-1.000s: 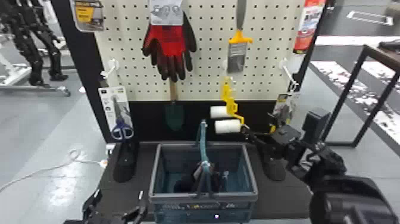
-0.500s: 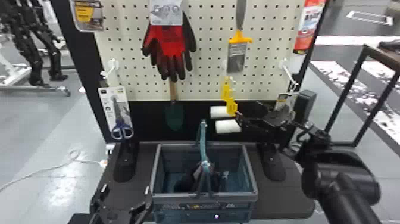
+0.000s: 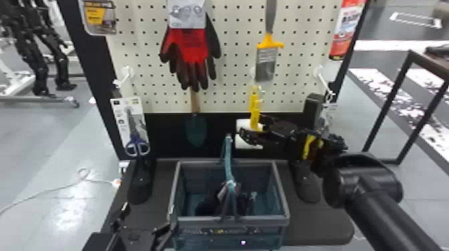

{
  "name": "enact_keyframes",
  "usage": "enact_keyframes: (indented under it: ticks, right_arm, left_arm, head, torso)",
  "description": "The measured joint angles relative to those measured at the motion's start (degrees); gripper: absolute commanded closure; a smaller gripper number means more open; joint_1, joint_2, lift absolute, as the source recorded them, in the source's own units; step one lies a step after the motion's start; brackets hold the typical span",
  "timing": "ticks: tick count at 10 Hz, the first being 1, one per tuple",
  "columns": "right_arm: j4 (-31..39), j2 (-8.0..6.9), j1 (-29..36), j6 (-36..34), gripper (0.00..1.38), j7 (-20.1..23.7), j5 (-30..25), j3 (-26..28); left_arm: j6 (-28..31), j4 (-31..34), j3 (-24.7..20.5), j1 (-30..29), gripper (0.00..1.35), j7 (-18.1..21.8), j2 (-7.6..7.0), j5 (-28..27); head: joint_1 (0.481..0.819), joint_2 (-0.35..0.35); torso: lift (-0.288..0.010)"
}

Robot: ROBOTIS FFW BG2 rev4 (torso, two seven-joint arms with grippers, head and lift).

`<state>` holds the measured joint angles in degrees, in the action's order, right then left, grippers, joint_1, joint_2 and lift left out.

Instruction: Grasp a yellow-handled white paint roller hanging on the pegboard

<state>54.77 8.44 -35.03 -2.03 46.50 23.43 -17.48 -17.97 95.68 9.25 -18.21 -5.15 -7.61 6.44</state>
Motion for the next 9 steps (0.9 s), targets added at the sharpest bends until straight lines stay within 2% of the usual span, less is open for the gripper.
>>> enact_keyframes:
  ticks: [1,3,4,9]
  right_arm:
    - [-0.3,0.31,-1.0,0.1,0.28,0.0,0.3,-1.1]
    - [-0.9,0.49,-1.4,0.2,0.9,0.0,0.8,-1.5]
    - [-1.2,0.52,-1.4,0.1,1.29,-0.2,1.4,-1.6]
    - [-1.1,1.93,-2.1,-0.6,1.28,-0.1,1.4,-3.1]
  left_arm:
    - [0.0,-0.3,0.4,0.4,0.13,0.1,-0.17,0.2]
    - [0.0,-0.6,0.8,0.8,0.14,0.1,-0.46,0.5]
    - [0.0,-0.6,0.9,0.8,0.14,0.1,-0.48,0.5]
    - [0.0,-0.7,1.1,1.1,0.14,0.1,-0.86,0.7]
  head:
    - [0.549,0.0]
    - [0.549,0.0]
    - [0.549,0.0]
    - [0.549,0.0]
  torso:
    - [-0.1]
    - [-0.1]
    - [-0.1]
    - [-0.1]
